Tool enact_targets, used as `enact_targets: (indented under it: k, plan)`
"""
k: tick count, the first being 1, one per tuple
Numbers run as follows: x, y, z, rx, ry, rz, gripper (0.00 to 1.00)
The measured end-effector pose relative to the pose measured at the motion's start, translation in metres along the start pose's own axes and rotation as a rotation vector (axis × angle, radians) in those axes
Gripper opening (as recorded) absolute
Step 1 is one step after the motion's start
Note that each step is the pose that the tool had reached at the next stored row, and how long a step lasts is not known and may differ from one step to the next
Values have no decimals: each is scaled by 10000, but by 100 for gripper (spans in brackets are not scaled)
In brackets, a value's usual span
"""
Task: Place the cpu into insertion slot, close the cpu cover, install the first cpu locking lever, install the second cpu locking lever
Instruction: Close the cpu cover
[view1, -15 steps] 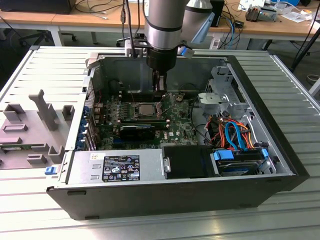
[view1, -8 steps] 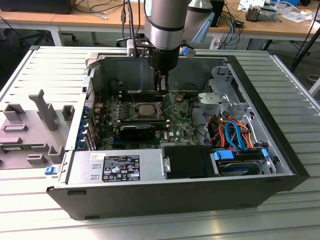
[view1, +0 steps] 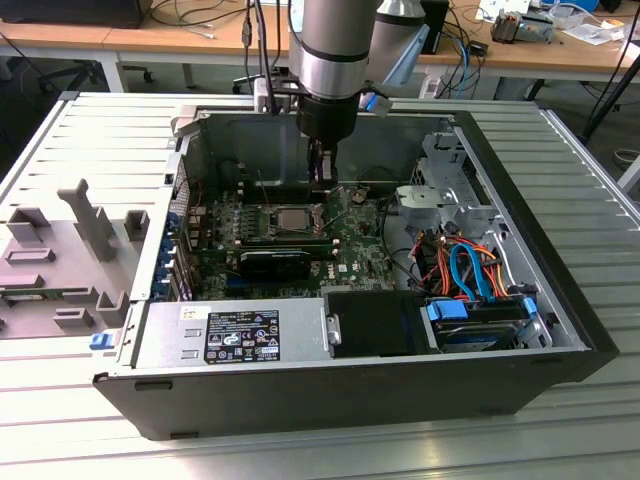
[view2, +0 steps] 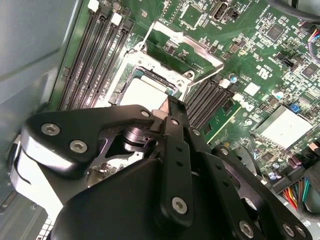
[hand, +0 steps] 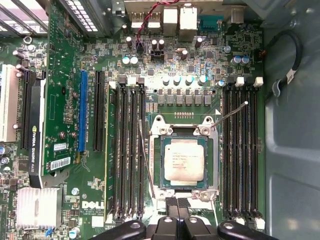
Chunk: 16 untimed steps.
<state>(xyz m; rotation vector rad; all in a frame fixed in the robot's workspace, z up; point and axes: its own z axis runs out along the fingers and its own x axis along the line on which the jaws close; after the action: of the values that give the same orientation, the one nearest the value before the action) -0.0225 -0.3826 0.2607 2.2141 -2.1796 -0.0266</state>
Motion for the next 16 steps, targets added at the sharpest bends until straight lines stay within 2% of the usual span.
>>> enact_targets:
  k: [16]
  plan:
    - [1,-7,-69,0,1,0,11]
